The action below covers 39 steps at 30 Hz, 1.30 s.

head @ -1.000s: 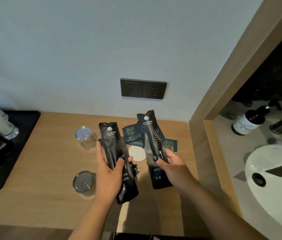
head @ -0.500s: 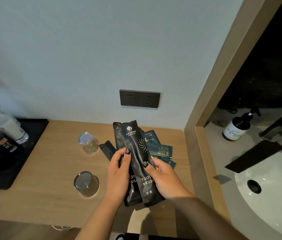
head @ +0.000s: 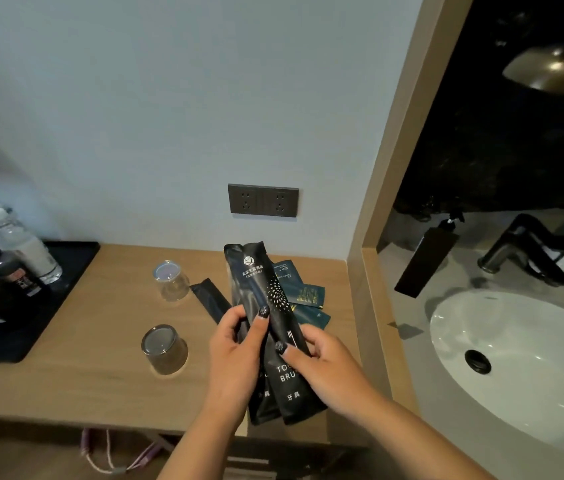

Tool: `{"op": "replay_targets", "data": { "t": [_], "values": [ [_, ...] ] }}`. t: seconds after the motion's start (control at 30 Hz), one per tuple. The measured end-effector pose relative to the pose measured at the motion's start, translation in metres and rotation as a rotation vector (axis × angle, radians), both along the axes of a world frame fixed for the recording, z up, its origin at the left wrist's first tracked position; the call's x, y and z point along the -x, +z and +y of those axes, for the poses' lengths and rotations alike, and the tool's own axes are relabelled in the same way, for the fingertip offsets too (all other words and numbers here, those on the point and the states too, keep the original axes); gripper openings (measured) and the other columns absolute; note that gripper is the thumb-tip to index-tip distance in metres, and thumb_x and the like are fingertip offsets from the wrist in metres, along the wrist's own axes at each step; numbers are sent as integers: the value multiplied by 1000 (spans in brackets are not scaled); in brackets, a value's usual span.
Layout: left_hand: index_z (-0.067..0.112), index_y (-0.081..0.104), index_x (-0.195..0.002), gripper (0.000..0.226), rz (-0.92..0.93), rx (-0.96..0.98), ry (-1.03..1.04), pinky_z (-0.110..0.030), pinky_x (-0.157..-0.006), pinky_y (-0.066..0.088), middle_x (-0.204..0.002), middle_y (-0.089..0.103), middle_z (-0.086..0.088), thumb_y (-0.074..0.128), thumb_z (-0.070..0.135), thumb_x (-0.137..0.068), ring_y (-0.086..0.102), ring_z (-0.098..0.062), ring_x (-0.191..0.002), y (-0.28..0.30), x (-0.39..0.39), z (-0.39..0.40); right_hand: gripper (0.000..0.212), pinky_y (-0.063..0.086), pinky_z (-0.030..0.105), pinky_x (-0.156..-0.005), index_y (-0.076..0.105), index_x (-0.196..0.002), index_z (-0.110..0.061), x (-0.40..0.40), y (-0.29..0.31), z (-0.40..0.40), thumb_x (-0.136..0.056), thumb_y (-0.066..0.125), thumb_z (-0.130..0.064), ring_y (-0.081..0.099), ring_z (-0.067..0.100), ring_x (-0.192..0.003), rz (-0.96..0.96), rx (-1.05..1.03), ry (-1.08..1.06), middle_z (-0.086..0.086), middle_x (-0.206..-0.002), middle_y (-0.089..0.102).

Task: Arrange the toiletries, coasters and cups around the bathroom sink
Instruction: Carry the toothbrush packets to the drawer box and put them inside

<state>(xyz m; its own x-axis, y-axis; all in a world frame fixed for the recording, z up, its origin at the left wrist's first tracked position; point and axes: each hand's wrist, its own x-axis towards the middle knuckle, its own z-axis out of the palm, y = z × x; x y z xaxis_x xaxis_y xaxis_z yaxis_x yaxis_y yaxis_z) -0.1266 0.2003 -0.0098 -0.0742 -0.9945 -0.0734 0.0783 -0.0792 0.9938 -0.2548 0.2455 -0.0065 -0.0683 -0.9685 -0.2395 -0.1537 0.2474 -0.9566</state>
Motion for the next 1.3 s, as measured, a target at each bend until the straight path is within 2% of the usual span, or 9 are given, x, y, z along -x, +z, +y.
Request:
{"op": "replay_targets", "data": {
  "t": [0.1, 0.3, 0.5, 0.6, 0.77, 0.97, 1.13, 1.2, 1.3],
  "values": [
    [13, 66, -91, 8, -1, 49, -27, -18, -61, 52, -88, 71, -6, 59, 9, -91, 68, -13, -76, 9, -7, 6, 22, 58, 40, -84, 60, -104, -25, -12, 7, 15, -86, 67, -15, 71, 11, -90, 16, 43, -59, 2, -99, 72],
    [18, 66, -92, 9, -1, 97, -158, -28, -70, 53, -92, 71, -3, 60, 12, -91, 68, -21, -87, 22, -34, 17, 25, 59, 38, -80, 57, -105, -20, -51, 14, 41, -84, 68, -10, 72, 12, -87, -6, 103, -300, 1, -97, 73],
    [18, 57, -114, 28, 127, 8, -293, -16, -54, 53, -109, 62, -2, 58, 2, -91, 71, -6, -75, 38, -68, 50, 13, 54, 54, -80, 62, -96, -14, -86, 28, 91, -86, 62, -5, 70, 31, -82, -65, 207, -650, 8, -89, 73],
    [21, 55, -118, 37, 136, -21, -405, -21, -53, 55, -110, 59, -1, 58, -2, -89, 72, -9, -74, 38, -74, 74, 13, 52, 57, -77, 63, -97, -16, -95, 34, 129, -86, 64, -8, 66, 43, -85, -53, 212, -783, 9, -88, 73],
    [25, 59, -112, 26, 135, -87, -595, -19, -62, 54, -109, 64, 3, 55, 8, -93, 69, -2, -82, 32, -66, 119, 13, 57, 38, -73, 63, -98, -13, -113, 38, 189, -86, 64, -7, 71, 25, -79, -63, 201, -893, 9, -87, 74],
    [14, 64, -108, 19, 129, -214, -922, -25, -68, 52, -96, 74, -10, 57, 7, -91, 72, -22, -85, 31, -48, 179, 15, 52, 49, -77, 67, -89, -21, -115, 27, 248, -74, 68, -19, 65, 43, -84, -25, 153, -895, 23, -89, 68],
    [15, 61, -105, 20, 61, -140, -893, -33, -73, 55, -101, 71, -13, 61, 3, -89, 71, -25, -87, 30, -16, 233, 19, 54, 39, -84, 69, -94, -22, -96, 28, 312, -84, 65, -8, 69, 21, -87, 75, 118, -967, 1, -88, 74],
    [19, 57, -114, 29, 78, -124, -887, -39, -80, 57, -106, 71, -11, 60, 4, -90, 71, -25, -91, 34, 2, 263, 18, 55, 36, -87, 68, -96, -23, -84, 31, 344, -85, 64, -9, 69, 13, -88, 87, 110, -1005, -3, -90, 74],
    [30, 43, -133, 53, 139, -134, -874, -31, -71, 59, -114, 66, -3, 60, 4, -90, 71, -20, -92, 43, 26, 311, 20, 55, 28, -82, 67, -99, -19, -66, 36, 395, -87, 61, -4, 69, 10, -88, 81, 122, -1062, -2, -92, 74]
  ]
}}
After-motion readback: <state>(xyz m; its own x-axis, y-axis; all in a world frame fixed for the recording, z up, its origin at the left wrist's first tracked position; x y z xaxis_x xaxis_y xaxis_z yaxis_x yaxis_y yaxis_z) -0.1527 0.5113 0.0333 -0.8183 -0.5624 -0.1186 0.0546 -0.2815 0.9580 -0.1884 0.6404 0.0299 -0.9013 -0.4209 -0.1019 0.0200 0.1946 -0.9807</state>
